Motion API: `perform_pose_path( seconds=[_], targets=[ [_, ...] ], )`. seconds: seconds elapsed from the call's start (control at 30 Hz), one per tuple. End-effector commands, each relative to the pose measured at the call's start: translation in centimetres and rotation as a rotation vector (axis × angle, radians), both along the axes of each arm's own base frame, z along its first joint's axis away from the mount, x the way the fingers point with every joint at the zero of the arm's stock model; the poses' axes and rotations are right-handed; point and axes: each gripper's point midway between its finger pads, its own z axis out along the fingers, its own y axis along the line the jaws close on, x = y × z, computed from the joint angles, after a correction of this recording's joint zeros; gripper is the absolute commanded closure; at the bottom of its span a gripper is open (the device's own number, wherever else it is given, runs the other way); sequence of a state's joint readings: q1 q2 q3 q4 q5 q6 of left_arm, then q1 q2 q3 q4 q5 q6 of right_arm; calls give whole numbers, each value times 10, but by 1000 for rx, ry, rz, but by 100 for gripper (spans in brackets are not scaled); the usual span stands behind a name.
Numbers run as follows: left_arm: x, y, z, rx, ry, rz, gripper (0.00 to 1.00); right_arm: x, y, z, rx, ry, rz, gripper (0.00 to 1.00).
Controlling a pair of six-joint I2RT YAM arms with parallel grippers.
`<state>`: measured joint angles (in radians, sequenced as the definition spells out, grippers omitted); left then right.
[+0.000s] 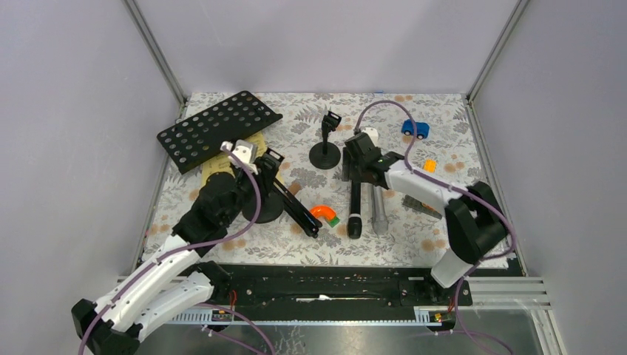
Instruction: Pack up the instrument practice props
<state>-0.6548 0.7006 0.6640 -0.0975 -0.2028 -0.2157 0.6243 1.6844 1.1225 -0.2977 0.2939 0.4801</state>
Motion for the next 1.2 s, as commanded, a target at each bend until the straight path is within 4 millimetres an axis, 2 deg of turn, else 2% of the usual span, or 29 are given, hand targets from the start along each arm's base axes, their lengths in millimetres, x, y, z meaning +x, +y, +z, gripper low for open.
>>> perform_pose_path(
  seconds=[0.0, 0.13, 0.33, 0.4, 0.5, 0.63, 0.8, 0.93, 0.97, 1.03, 1.17],
  targets=[
    [12, -27, 96, -82, -251, -111, 100, 6, 3, 84, 121, -191, 35, 31],
    [39, -41, 135, -61, -368, -144, 100, -11, -9, 120, 171, -283, 51, 31],
    [95, -60, 172, -53, -508, -237, 100, -41, -26, 160, 228, -397, 106, 30],
    [113, -63, 178, -57, -579, -258, 100, -49, -32, 167, 235, -423, 110, 29],
    [146, -70, 174, -46, -654, -277, 100, -58, -39, 174, 239, -445, 122, 29],
    [190, -81, 165, -27, -687, -283, 100, -65, -45, 178, 221, -465, 138, 28],
    [239, -88, 131, -51, -676, -344, 100, -70, -49, 178, 210, -474, 157, 27],
    [275, -83, 104, -113, -631, -363, 100, -72, -52, 175, 193, -477, 166, 27],
    [286, -82, 91, -129, -608, -363, 100, -72, -52, 173, 188, -473, 167, 26],
    [298, -83, 80, -169, -585, -375, 100, -73, -52, 169, 181, -467, 173, 26],
    [310, -99, 49, -198, -520, -456, 100, -72, -53, 159, 156, -448, 179, 25]
  ],
)
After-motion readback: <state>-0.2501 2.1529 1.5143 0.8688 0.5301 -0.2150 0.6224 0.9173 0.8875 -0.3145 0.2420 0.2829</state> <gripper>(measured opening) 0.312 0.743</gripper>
